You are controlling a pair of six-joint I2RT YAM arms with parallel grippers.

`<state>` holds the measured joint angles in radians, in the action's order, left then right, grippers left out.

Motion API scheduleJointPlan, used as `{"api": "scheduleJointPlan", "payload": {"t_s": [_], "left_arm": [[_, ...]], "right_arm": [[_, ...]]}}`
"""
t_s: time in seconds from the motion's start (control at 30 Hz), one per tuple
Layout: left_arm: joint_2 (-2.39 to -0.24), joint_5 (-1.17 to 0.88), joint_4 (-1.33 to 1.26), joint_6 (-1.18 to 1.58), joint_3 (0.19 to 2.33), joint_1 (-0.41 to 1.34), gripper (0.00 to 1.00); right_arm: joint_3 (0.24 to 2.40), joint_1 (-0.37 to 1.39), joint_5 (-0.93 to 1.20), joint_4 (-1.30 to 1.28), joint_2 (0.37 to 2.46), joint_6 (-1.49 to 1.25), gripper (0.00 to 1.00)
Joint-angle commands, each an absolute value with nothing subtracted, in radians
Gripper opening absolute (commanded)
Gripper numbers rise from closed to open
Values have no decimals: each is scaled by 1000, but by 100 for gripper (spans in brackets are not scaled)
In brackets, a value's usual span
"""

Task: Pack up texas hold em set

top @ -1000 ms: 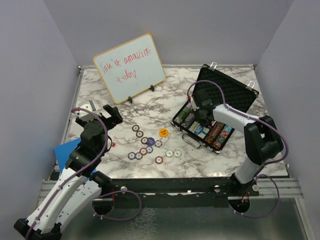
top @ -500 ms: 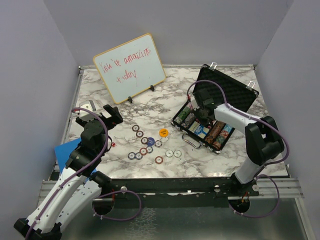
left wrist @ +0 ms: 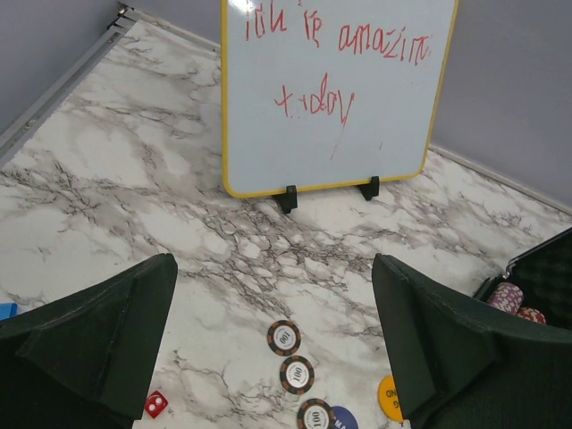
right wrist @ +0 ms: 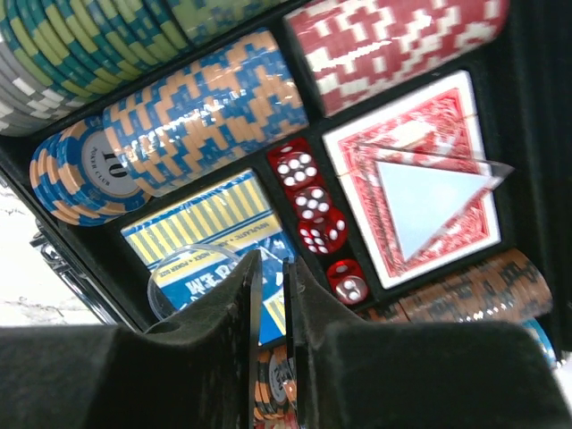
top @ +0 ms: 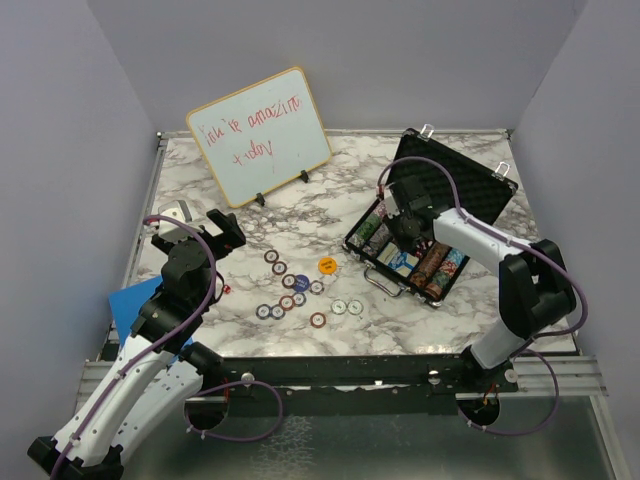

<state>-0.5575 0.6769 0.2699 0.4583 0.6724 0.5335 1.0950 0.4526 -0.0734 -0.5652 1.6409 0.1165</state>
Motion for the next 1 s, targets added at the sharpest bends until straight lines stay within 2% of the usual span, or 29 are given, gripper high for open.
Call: {"api": "scheduleJointPlan", "payload": {"t_s": [0.0, 0.13, 0.37, 0.7, 0.97], "left_arm": [[-555, 658, 255, 449, 667, 535, 99], [-555, 659, 255, 450, 667, 535, 99], [-549, 659, 256, 451, 668, 535, 99], [-547, 660, 258, 449, 667, 535, 99], [-548, 661, 258, 449, 668, 535, 99]], "right_arm": [[1119, 451, -196, -511, 1574, 5, 24], [1131, 439, -283, -497, 1557, -124, 29], [1111, 436, -331, -510, 1561, -307, 28], [1064, 425, -104, -479, 1624, -122, 25], [1065, 397, -106, -478, 1674, -101, 35]]}}
